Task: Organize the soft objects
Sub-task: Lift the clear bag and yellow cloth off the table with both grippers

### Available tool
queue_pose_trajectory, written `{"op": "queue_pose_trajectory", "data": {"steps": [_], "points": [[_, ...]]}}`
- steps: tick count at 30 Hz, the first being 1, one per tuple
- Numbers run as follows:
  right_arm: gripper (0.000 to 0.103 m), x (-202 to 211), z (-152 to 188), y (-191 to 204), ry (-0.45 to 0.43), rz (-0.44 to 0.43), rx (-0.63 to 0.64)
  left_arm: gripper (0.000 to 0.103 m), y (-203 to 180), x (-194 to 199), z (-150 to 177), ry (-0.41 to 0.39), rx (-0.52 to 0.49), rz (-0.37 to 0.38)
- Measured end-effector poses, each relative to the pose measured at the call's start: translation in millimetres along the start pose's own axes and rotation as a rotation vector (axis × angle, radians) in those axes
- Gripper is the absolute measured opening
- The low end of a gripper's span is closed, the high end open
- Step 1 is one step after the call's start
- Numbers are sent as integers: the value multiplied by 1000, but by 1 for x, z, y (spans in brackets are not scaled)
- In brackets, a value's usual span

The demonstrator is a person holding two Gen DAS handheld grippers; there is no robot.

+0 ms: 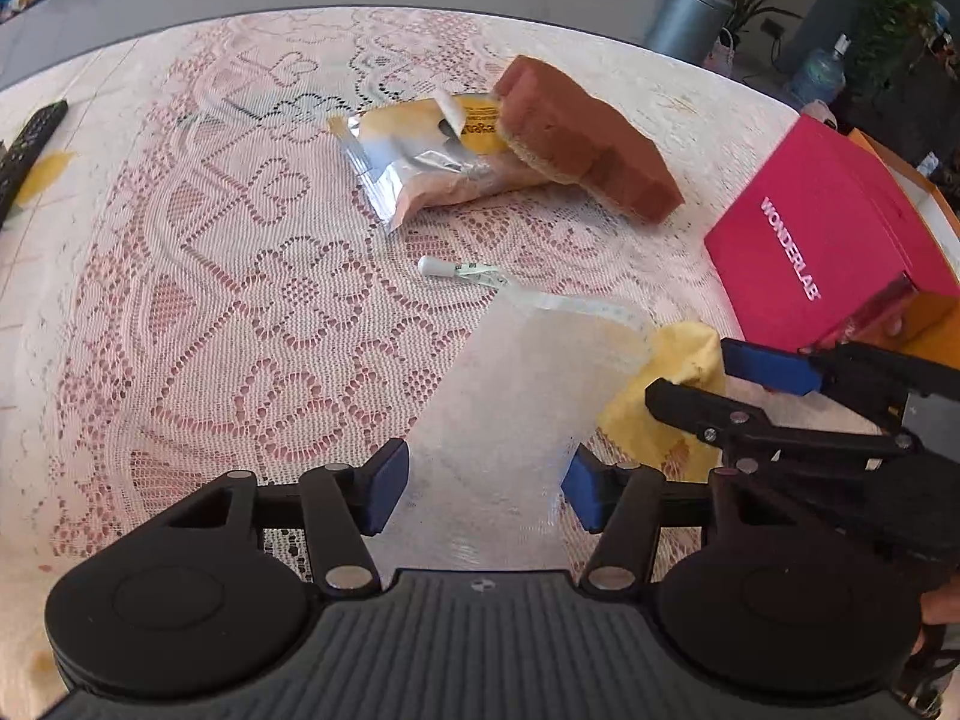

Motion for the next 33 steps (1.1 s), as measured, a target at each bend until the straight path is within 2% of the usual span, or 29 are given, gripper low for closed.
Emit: {"op": "queue_pose_trajectory", "data": {"steps": [4,6,7,9,10,11,12,13,14,15,21,28,33], "points": [[50,-9,1,4,4,-14,5,63,4,-3,-3,-9,41,5],[50,-12,3,5,6,-16,7,54,2,-5,-4,-21,36,1],[50,-14,4,6,8,-16,10,52,2,-5,-5,-25,34,-9],[42,-16,6,7,6,-8,22,42,3,-5,-6,-34,31,-20],[35,-16,6,8,2,1,38,36,4,-5,-7,-36,35,-21],[26,-16,6,9,-1,6,47,24,4,-6,-7,-33,41,-19],[21,-15,6,9,-4,7,50,17,5,-5,-7,-31,45,-22],[11,-14,6,9,-6,4,48,13,5,-6,-7,-30,50,-19],[8,-14,6,9,-7,5,48,5,5,-6,-7,-29,56,-14],[6,-14,5,9,-10,9,46,1,5,-5,-6,-27,60,-16],[3,3,-3,12,-59,6,49,0,-3,13,-10,-97,74,16],[3,38,-16,10,-122,-2,-16,0,-6,44,-10,-188,152,23],[3,73,-36,7,-207,-7,-58,0,-29,79,-17,-270,143,74]]}}
Point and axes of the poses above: each gripper's, at about its wrist camera, not at the fingertips, and x roughly against the way its jaws point, y to its left, z to its underside, the point moved 9 cm from there along -x, roughly the way its jaws point, and after that the axes turned 7 degrees about -y, right-handed, at the moved point
